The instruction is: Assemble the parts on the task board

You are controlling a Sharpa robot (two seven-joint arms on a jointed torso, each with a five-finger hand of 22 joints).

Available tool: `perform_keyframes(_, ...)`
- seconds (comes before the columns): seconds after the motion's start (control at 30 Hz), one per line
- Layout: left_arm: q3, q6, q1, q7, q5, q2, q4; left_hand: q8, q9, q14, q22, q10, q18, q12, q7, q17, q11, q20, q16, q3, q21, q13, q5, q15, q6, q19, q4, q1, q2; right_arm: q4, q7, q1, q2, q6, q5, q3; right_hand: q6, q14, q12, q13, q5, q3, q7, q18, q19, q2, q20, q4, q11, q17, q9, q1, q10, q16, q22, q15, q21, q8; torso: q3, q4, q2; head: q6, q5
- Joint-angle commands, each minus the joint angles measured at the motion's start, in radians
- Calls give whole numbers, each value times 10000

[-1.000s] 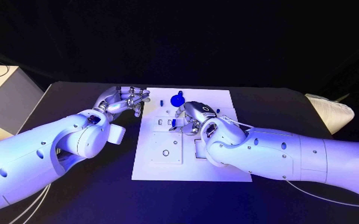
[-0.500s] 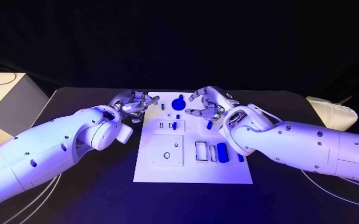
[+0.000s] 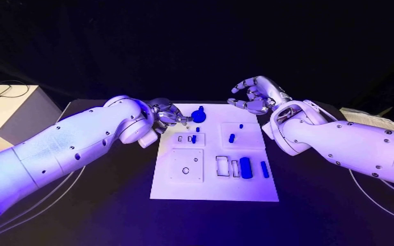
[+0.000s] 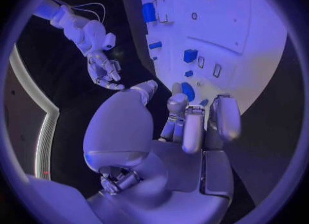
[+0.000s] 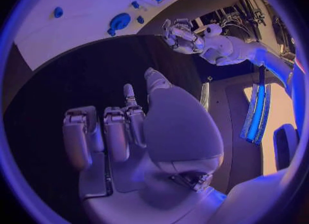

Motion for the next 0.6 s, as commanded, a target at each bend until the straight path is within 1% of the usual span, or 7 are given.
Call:
perform_keyframes(0.03,-130,1262,221,-917,-1224,286,-274,66,44,626,-2,46,-115,60,4,1532,-48,1,36,-69,31,-8,-42,-79,92,68,-4,-125,5,-45,264,59,-51,24,501,13,-104,1030,-59,1520,62,66,11,14,926,-81,4,9,7,2583,-9,-41,-111,23,2411,7,-65,-3,81,-56,-38,-40,62)
perform_keyframes(0.17,-349,1613,455,-1046,-1514,602,-636,86,105,624,25,8,-121,35,-2,1531,-57,-12,33,-105,40,-51,-45,-90,83,82,9,-232,33,-188,144,153,-78,132,801,27,-165,1026,-103,1482,67,55,25,32,894,-120,11,13,22,2567,-17,-88,-157,16,2361,17,-134,-28,106,-71,-32,-105,61)
perform_keyframes(0.23,-472,1818,588,-1107,-1738,803,-881,92,133,622,40,-13,-124,22,-5,1527,-59,-16,30,-115,45,-72,-43,-93,73,90,8,-278,57,-320,118,210,-78,200,1094,32,-202,1005,-178,1414,68,44,36,68,831,-146,16,15,31,2489,-20,-125,-234,-15,2260,24,-269,-42,89,-61,-18,-128,53)
perform_keyframes(0.27,-486,1844,604,-1115,-1773,831,-914,94,139,621,47,-18,-126,19,-5,1525,-59,-17,29,-117,48,-77,-42,-93,71,94,8,-287,62,-342,129,218,-76,205,1151,32,-207,1001,-195,1399,69,43,38,73,822,-148,17,15,33,2474,-21,-130,-251,-21,2246,25,-288,-43,96,-62,-17,-142,53)
perform_keyframes(0.43,-601,2061,714,-1177,-2022,1143,-1255,198,304,621,47,-85,-126,-20,-42,1533,-84,-32,27,-156,46,-139,-32,-111,114,88,-2,-409,122,-684,885,316,4,-86,2514,36,-476,247,-2169,-422,229,205,78,880,-806,-219,36,14,46,213,53,-65,-2151,-1254,-317,22,-3897,63,94,-51,-24,-211,49)
perform_keyframes(0.5,-632,2119,730,-1191,-2058,1242,-1336,211,327,621,72,-111,-131,-42,-46,1534,-88,-34,27,-160,55,-178,-29,-115,117,103,-1,-421,127,-830,1299,349,60,-397,3176,36,-590,-323,-3463,-1698,446,384,67,1223,-1560,-266,18,1,42,-1162,110,99,-3221,-2242,-1718,11,-5893,181,68,-51,-9,-218,42)
perform_keyframes(0.6,-683,2215,742,-1208,-2109,1398,-1457,231,376,621,82,-142,-133,-65,-51,1535,-92,-40,25,-181,59,-211,-26,-120,107,107,3,-464,124,-1056,1830,393,158,-818,4104,36,-666,-820,-5011,-3455,768,656,45,1517,-2076,-352,-6,7,11,-2492,197,101,-4217,-3403,-3314,-25,-8083,387,42,-57,4,-239,35)
